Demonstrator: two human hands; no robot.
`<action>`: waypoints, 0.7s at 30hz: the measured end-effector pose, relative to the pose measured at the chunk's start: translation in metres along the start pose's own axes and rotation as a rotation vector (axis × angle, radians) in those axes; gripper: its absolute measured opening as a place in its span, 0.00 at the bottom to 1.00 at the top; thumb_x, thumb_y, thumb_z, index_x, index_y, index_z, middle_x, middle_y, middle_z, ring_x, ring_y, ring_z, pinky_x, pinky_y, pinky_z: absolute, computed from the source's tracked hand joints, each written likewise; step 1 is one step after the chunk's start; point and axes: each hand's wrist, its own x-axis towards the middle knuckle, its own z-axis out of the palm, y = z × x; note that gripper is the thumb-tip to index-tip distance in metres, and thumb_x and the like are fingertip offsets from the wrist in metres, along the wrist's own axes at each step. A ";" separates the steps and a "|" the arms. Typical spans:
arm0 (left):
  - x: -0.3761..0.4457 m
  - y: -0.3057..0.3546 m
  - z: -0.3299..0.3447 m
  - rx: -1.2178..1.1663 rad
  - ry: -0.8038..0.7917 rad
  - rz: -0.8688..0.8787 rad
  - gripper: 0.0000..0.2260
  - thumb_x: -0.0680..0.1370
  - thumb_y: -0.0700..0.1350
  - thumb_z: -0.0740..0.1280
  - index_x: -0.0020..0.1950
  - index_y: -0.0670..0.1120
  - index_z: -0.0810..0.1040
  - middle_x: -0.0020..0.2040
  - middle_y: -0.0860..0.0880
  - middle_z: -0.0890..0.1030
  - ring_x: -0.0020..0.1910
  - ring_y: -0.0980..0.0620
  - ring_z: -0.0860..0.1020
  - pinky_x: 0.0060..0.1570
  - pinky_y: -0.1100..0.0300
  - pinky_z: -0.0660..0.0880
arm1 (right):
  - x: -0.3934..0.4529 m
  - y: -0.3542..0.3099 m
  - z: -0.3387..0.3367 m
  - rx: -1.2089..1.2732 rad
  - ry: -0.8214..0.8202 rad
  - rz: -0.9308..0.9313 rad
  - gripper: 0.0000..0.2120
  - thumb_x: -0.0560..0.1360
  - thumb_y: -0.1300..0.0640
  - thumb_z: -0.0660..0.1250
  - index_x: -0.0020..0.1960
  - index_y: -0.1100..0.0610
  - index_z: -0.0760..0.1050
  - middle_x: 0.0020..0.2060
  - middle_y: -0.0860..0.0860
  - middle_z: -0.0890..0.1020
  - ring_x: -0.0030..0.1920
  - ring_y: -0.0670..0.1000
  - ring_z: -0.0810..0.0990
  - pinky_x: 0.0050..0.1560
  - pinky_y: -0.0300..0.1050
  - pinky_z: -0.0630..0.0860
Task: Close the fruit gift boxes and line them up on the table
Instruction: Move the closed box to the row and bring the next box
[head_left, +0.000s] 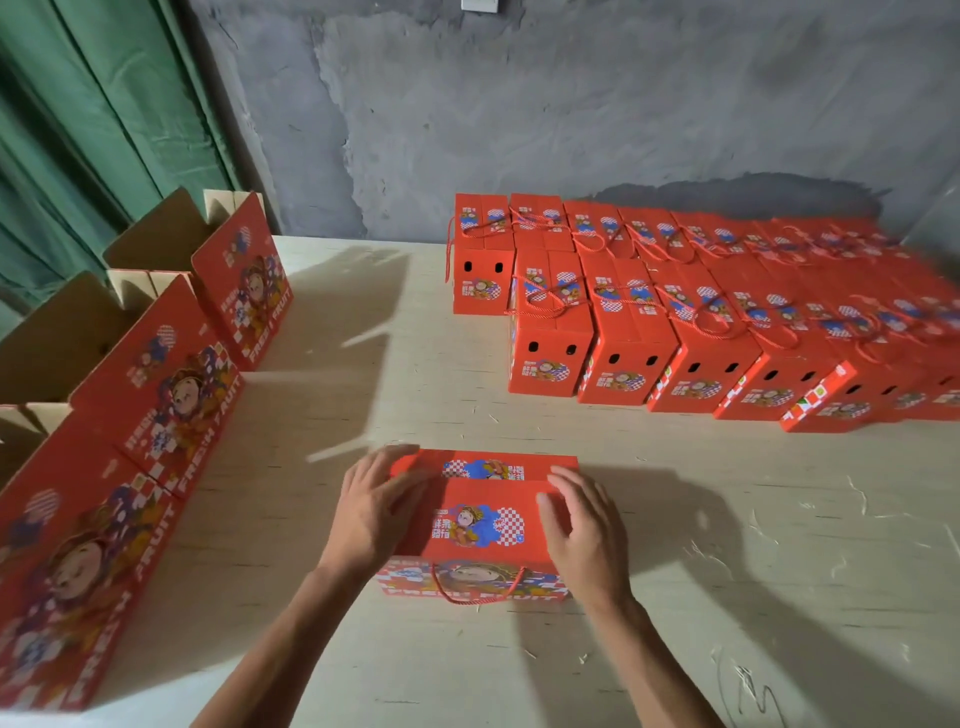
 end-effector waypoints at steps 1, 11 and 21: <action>0.000 0.004 0.000 0.048 -0.017 0.069 0.14 0.82 0.56 0.65 0.59 0.51 0.84 0.64 0.52 0.78 0.59 0.44 0.78 0.62 0.50 0.70 | -0.007 0.002 0.002 -0.010 -0.055 -0.007 0.19 0.80 0.47 0.69 0.63 0.59 0.82 0.64 0.50 0.82 0.63 0.51 0.80 0.64 0.47 0.75; -0.009 0.023 0.000 0.190 -0.247 0.179 0.48 0.65 0.81 0.65 0.74 0.49 0.74 0.63 0.49 0.76 0.60 0.46 0.75 0.64 0.46 0.70 | -0.005 0.001 0.002 -0.233 -0.229 -0.149 0.34 0.76 0.29 0.63 0.68 0.55 0.77 0.61 0.51 0.76 0.58 0.55 0.75 0.60 0.50 0.73; -0.008 0.025 0.001 0.150 -0.276 0.167 0.43 0.65 0.81 0.67 0.64 0.48 0.80 0.57 0.53 0.77 0.53 0.50 0.75 0.57 0.54 0.71 | 0.000 0.005 0.006 -0.155 -0.151 -0.244 0.25 0.76 0.34 0.68 0.52 0.57 0.80 0.49 0.50 0.78 0.49 0.54 0.76 0.52 0.49 0.74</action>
